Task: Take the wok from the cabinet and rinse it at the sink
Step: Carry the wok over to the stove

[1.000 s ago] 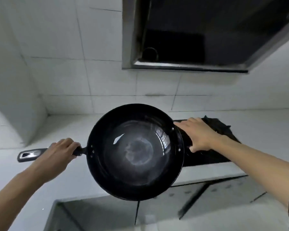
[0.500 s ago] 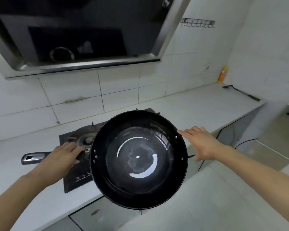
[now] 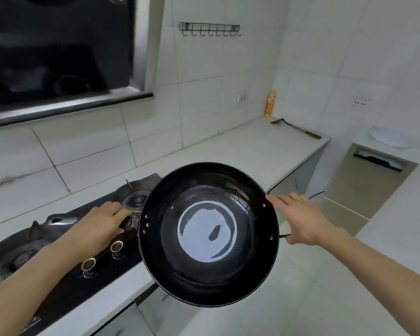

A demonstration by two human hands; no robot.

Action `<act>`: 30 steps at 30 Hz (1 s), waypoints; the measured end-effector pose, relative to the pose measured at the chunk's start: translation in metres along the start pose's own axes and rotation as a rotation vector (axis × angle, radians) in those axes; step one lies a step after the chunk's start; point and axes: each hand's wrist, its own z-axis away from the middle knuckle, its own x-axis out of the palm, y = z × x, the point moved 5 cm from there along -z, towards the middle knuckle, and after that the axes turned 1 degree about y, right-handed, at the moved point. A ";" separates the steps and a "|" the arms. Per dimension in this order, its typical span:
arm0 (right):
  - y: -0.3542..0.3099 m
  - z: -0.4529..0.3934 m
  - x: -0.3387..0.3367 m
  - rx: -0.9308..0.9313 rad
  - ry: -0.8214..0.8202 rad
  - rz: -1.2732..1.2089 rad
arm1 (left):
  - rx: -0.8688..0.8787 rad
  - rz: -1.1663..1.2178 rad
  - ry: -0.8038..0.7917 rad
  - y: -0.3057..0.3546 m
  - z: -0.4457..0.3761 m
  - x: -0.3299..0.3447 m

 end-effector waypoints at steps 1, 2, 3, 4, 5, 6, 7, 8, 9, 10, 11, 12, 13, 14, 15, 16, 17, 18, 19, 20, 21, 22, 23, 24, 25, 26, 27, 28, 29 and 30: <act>0.013 -0.004 0.001 0.019 -0.003 -0.001 | 0.014 0.003 0.006 0.001 -0.019 0.004; 0.026 -0.009 0.003 0.031 -0.007 0.008 | 0.028 0.008 0.011 0.002 -0.037 0.009; 0.038 -0.015 0.004 0.040 -0.009 0.019 | 0.043 0.015 0.016 0.003 -0.055 0.014; 0.050 -0.023 0.005 0.049 -0.004 0.025 | 0.057 0.023 0.025 0.003 -0.073 0.020; 0.062 -0.033 0.005 0.058 -0.003 0.031 | 0.066 0.030 0.034 0.002 -0.090 0.026; 0.072 -0.044 0.004 0.062 -0.008 0.043 | 0.071 0.037 0.038 0.001 -0.106 0.034; 0.083 -0.057 0.003 0.065 -0.011 0.057 | 0.073 0.045 0.044 -0.002 -0.123 0.042; 0.093 -0.071 0.002 0.066 -0.008 0.072 | 0.073 0.053 0.054 -0.006 -0.139 0.050; 0.103 -0.086 0.001 0.064 -0.005 0.086 | 0.070 0.061 0.065 -0.012 -0.155 0.059; 0.112 -0.102 0.000 0.060 -0.002 0.099 | 0.063 0.070 0.076 -0.018 -0.170 0.069; 0.121 -0.119 -0.002 0.057 -0.004 0.110 | 0.055 0.085 0.074 -0.025 -0.185 0.077; 0.130 -0.137 -0.005 0.057 -0.010 0.120 | 0.048 0.103 0.073 -0.031 -0.200 0.085; 0.138 -0.154 -0.008 0.056 -0.013 0.129 | 0.040 0.116 0.077 -0.037 -0.214 0.091; 0.145 -0.171 -0.011 0.051 -0.011 0.139 | 0.034 0.117 0.082 -0.042 -0.227 0.095; 0.152 -0.187 -0.014 0.042 -0.006 0.147 | 0.028 0.117 0.082 -0.047 -0.240 0.098; 0.158 -0.203 -0.017 0.029 -0.004 0.153 | 0.018 0.122 0.078 -0.052 -0.253 0.101; 0.164 -0.218 -0.018 0.017 -0.004 0.157 | 0.004 0.131 0.071 -0.058 -0.265 0.102; 0.170 -0.232 -0.017 0.010 -0.007 0.160 | -0.010 0.138 0.066 -0.063 -0.276 0.103; 0.176 -0.245 -0.016 0.004 -0.005 0.152 | -0.023 0.138 0.061 -0.068 -0.287 0.105; 0.182 -0.258 -0.013 -0.005 0.001 0.137 | -0.032 0.131 0.055 -0.072 -0.296 0.106; 0.188 -0.272 -0.009 -0.017 0.004 0.120 | -0.041 0.121 0.048 -0.076 -0.305 0.109; 0.194 -0.287 -0.005 -0.032 0.007 0.107 | -0.053 0.113 0.044 -0.080 -0.313 0.111; 0.201 -0.303 -0.001 -0.053 0.006 0.099 | -0.069 0.106 0.038 -0.082 -0.321 0.113; 0.207 -0.319 0.003 -0.076 0.004 0.092 | -0.088 0.098 0.033 -0.085 -0.329 0.117; 0.214 -0.335 0.008 -0.100 0.003 0.087 | -0.110 0.084 0.027 -0.086 -0.337 0.120; 0.221 -0.352 0.013 -0.122 0.004 0.086 | -0.133 0.063 0.020 -0.086 -0.344 0.124; 0.228 -0.367 0.018 -0.140 0.006 0.084 | -0.154 0.045 0.013 -0.085 -0.350 0.127; 0.234 -0.384 0.022 -0.161 0.006 0.080 | -0.174 0.032 -0.005 -0.083 -0.355 0.132; 0.242 -0.403 0.027 -0.189 0.014 0.075 | -0.197 0.025 -0.031 -0.081 -0.361 0.137; 0.250 -0.422 0.033 -0.221 0.034 0.074 | -0.224 0.014 -0.049 -0.077 -0.367 0.143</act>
